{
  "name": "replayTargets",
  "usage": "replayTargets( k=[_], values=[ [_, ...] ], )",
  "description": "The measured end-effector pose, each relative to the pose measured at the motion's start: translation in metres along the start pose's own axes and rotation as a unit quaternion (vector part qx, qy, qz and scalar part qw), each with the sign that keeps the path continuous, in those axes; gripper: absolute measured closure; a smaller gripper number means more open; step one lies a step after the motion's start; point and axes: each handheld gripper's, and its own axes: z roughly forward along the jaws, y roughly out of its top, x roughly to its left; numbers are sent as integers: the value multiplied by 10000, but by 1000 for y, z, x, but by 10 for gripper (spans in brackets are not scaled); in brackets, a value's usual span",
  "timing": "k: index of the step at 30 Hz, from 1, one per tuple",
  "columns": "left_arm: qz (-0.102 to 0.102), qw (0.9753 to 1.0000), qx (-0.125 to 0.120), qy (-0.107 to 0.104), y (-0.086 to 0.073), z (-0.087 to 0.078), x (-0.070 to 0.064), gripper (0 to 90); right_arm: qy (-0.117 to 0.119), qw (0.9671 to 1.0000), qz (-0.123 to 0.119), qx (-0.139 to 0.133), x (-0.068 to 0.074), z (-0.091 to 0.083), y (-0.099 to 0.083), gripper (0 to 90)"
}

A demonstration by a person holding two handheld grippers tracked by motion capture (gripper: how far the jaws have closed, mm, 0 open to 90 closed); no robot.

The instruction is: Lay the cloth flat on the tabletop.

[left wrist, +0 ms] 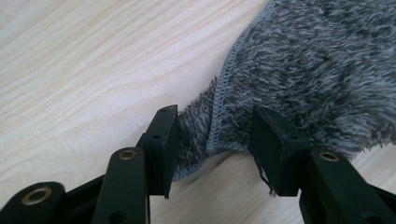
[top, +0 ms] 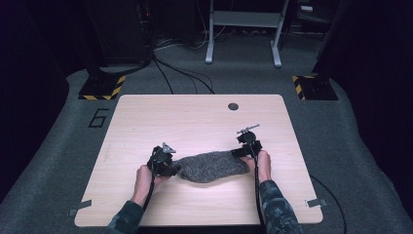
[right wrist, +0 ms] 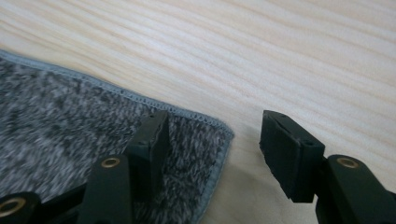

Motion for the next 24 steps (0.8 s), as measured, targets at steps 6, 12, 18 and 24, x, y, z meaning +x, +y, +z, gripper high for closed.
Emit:
replayTargets(
  k=[6, 12, 18, 24],
  values=[
    [203, 9998, 13, 32, 1, 3, -6, 685, -128, 9999, -24, -38, -2, 2, -1, 493],
    [240, 9997, -87, 31, -3, 2, -7, 834, -63, 9998, -155, -110, 5, 1, -3, 707],
    [176, 9997, -153, -6, -4, -5, -3, 839, 210, 9994, -82, -264, 5, -5, -9, 852],
    [157, 9997, -165, -1, -5, -11, 1, 795, 348, 9964, -2, -769, 7, -32, -10, 859]
  ],
)
